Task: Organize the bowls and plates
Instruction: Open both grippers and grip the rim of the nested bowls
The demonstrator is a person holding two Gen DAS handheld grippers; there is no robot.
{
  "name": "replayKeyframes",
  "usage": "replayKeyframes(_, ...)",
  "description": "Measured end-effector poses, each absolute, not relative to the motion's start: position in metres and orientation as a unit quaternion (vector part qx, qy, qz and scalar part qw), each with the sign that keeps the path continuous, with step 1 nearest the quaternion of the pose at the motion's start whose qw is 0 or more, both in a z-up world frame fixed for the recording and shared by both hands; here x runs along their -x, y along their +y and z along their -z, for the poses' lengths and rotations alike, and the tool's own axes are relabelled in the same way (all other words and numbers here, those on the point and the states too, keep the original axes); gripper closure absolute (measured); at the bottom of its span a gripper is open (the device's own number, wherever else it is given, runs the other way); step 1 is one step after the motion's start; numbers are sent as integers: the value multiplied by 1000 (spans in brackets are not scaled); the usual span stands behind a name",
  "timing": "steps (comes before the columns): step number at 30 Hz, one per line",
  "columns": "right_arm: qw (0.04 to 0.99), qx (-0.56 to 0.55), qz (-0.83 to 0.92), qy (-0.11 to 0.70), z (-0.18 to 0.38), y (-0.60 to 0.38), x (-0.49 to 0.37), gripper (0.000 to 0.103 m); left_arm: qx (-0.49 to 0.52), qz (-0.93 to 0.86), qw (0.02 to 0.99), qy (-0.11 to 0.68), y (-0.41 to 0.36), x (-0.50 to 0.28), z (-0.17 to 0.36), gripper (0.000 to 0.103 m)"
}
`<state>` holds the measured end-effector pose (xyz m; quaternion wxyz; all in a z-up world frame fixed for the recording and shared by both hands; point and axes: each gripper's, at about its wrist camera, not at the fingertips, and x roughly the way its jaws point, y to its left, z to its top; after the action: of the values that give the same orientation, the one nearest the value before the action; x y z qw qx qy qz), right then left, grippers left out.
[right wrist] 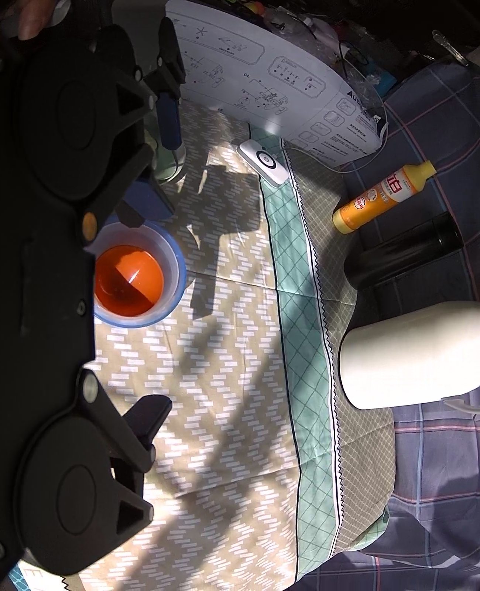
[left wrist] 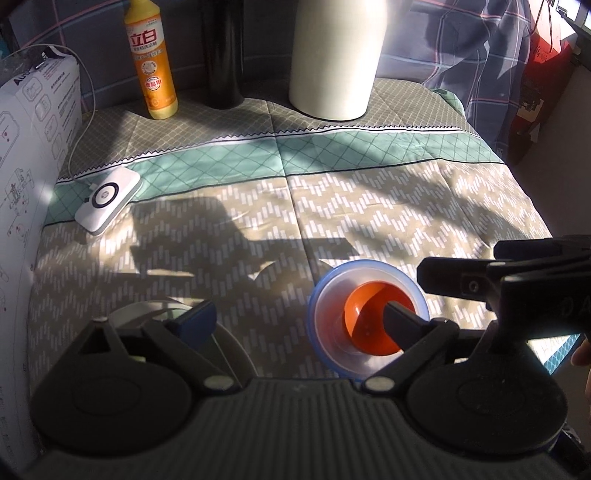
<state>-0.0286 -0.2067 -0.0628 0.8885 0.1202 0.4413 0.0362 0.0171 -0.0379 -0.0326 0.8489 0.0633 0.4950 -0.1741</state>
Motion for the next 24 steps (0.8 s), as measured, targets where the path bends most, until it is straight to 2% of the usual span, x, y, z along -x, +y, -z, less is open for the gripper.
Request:
replayKeyframes(8, 876, -132, -10, 464, 72, -211, 40, 0, -68, 182, 847, 496, -40, -7, 36, 0)
replayKeyframes(24, 868, -133, 16, 477, 83, -214, 55, 0, -72, 192, 855, 477, -34, 12, 45, 0)
